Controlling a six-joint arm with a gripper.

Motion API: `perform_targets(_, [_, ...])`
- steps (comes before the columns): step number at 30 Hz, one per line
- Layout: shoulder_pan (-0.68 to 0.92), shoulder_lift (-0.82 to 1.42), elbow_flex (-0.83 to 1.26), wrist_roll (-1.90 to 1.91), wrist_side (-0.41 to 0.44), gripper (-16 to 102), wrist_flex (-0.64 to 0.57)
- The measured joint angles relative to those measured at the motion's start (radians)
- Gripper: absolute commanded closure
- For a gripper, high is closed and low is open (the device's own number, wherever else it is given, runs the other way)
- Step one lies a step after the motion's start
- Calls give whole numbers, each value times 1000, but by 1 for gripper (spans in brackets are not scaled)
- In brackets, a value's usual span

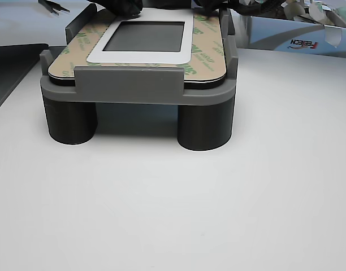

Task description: Peel off protective film from adhesive tape.

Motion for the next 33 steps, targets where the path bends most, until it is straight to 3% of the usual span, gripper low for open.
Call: perform_targets(33, [2,2,-3,18,0,97,9])
